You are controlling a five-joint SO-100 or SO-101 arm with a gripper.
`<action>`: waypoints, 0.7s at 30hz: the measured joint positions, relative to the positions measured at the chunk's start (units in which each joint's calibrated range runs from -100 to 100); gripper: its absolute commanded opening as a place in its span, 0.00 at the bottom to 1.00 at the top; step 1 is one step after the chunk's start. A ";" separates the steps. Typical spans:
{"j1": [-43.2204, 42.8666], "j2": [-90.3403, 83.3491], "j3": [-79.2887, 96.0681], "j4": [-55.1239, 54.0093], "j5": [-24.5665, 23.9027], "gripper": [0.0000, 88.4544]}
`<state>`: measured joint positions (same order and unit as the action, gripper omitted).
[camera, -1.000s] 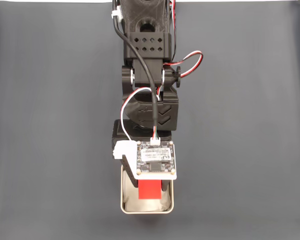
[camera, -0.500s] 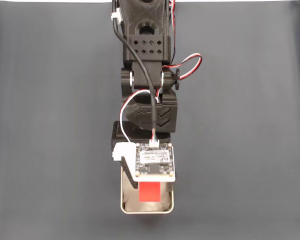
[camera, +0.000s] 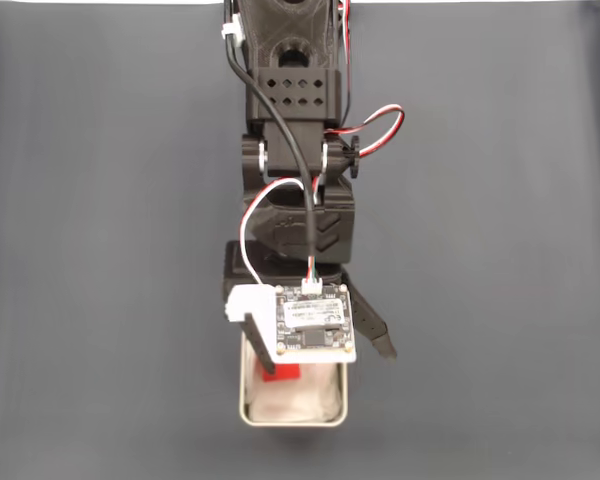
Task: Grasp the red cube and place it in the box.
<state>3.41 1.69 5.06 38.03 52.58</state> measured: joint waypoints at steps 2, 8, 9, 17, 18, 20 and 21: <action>0.00 0.00 0.00 0.00 0.00 0.49; 0.00 0.00 -0.54 0.00 0.00 0.49; 0.00 0.00 -0.54 0.00 0.00 0.49; 0.00 0.00 -0.54 0.00 0.00 0.48; 0.00 0.00 -0.54 0.00 -0.20 0.45; 0.00 0.00 -0.54 0.00 -0.63 0.34; 0.00 0.00 -0.54 0.00 -0.93 0.26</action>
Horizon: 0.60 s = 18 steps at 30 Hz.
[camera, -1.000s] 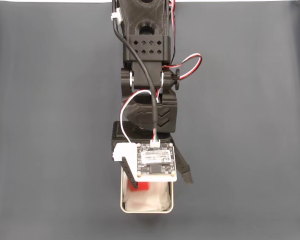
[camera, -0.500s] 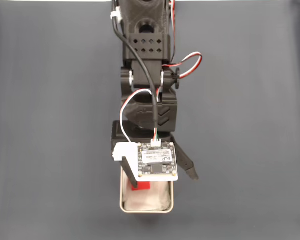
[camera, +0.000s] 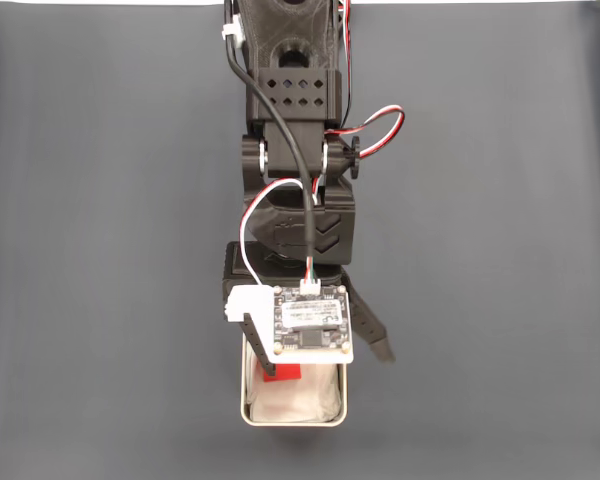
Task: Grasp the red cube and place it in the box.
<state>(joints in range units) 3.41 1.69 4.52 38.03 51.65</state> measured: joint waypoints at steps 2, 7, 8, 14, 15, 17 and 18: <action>0.00 0.00 0.00 0.00 -0.63 0.10; 0.00 -3.47 2.26 0.00 -2.10 0.00; -0.15 -5.21 3.35 0.00 -2.39 0.00; -1.19 -22.58 16.64 0.64 -3.37 0.00; -1.19 -26.31 20.16 0.64 -3.32 0.00; -1.04 -34.22 28.03 0.64 -2.93 0.00; -1.04 -38.30 32.19 0.56 -2.74 0.00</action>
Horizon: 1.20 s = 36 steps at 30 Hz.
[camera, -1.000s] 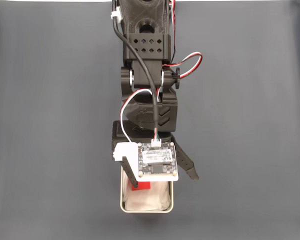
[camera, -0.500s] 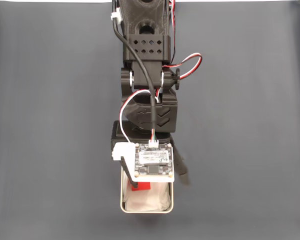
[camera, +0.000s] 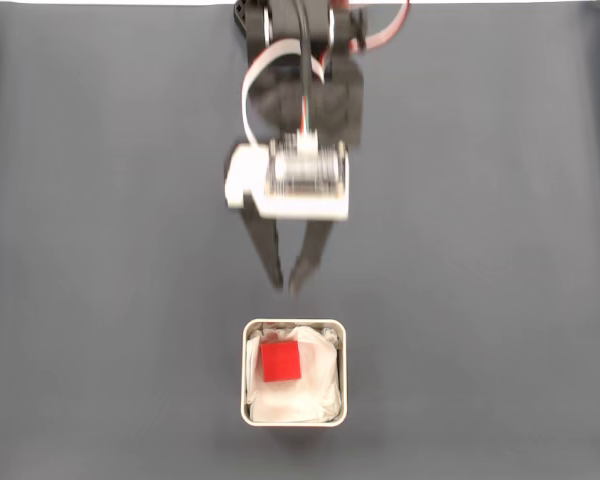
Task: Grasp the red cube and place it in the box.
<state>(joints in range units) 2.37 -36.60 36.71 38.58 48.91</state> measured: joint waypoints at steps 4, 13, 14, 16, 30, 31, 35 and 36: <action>0.00 -16.33 17.90 0.00 1.86 0.00; -0.82 -48.37 51.27 5.89 3.71 0.00; -0.82 -51.15 53.98 7.88 3.91 0.00; -0.82 -55.75 58.68 12.17 4.00 0.00; -1.85 -62.70 62.66 34.69 1.81 0.00; -1.85 -62.96 62.66 35.24 1.81 0.00; -1.85 -63.31 62.66 35.80 1.47 0.00; -1.85 -63.31 62.66 35.80 1.47 0.00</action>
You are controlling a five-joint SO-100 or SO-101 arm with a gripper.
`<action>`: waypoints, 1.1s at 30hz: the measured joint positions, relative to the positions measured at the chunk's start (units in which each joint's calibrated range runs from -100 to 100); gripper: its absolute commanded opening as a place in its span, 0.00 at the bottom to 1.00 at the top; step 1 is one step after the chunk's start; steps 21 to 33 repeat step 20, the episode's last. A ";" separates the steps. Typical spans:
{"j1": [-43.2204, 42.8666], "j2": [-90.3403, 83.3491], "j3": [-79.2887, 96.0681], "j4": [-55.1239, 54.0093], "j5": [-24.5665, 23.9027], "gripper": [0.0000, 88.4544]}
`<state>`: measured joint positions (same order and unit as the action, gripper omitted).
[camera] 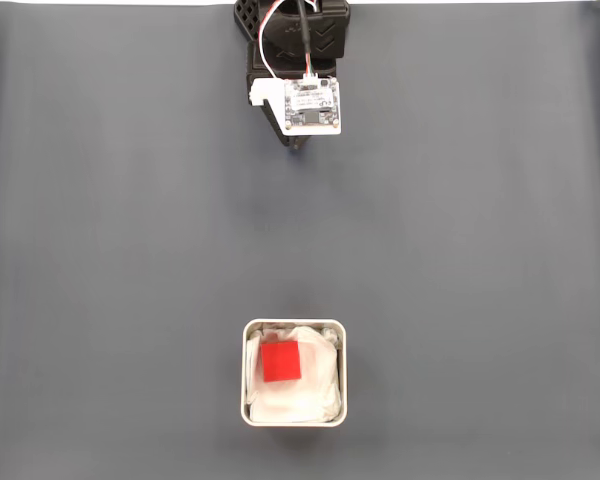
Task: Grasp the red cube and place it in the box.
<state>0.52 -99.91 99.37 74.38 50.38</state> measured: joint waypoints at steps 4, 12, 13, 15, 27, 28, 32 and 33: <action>0.00 -0.09 0.00 0.24 -0.54 0.00; 0.00 -0.09 0.00 0.24 -0.59 0.00; 0.00 -0.09 0.00 0.24 -0.59 0.00; 0.00 -0.09 0.00 0.24 -0.68 0.00; 0.00 -0.09 0.00 0.24 -0.68 0.00; 0.00 -0.09 0.00 0.24 -0.68 0.00; 0.00 -0.09 0.00 0.24 -0.68 0.00; 0.00 -0.09 0.00 0.24 -0.68 0.00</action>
